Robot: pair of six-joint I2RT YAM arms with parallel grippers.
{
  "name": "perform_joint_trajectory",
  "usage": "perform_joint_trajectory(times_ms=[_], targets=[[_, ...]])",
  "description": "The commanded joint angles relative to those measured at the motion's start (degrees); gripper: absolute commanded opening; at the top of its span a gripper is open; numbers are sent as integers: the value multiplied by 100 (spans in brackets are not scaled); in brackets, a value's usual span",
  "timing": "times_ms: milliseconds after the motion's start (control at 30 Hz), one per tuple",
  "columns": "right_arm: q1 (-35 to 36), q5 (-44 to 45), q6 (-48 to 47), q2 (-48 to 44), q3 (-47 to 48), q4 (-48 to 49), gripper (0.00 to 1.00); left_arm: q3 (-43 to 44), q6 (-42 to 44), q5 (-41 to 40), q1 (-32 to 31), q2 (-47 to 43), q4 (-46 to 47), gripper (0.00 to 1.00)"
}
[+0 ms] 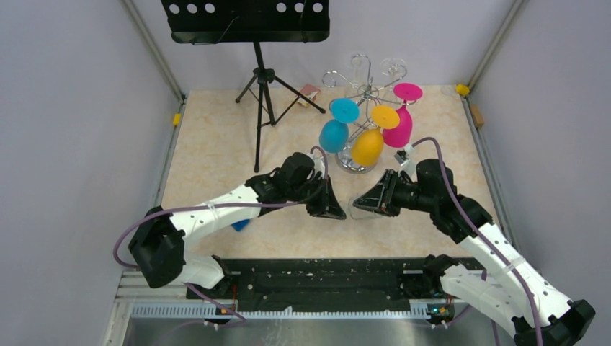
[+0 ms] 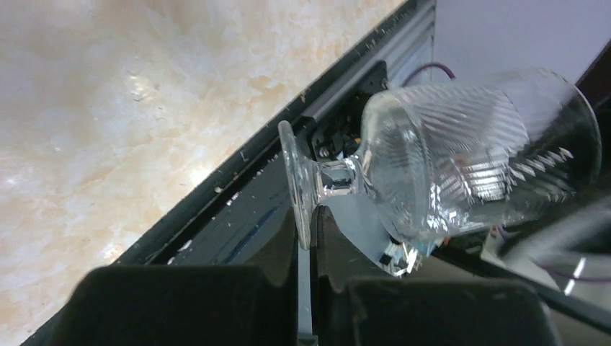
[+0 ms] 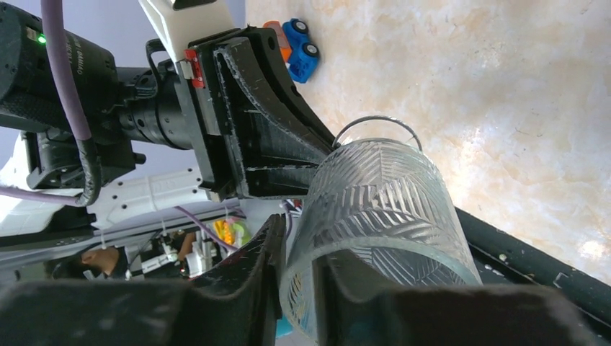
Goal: Place the wine glass upside down on the wine glass rack
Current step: Turn the wine glass upside down at the wine rack.
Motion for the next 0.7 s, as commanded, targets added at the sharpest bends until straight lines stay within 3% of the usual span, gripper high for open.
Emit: perform_joint_trajectory(times_ms=[0,67,200,467,667], targets=[[77,-41,6,-209,177,131,39,2,132,-597,106,-352,6,0],[81,47,-82,-211,271,-57,58,8,319,-860,107,-492,-188,0],[82,246,-280,-211,409,-472,70,-3,826,-1808,109,-872,-783,0],[82,366,-329,-229,367,-609,72,-130,2182,-4043,118,-1919,-1871,0],[81,299,-257,-202,278,-437,72,-506,3825,-4621,117,-2773,-1963,0]])
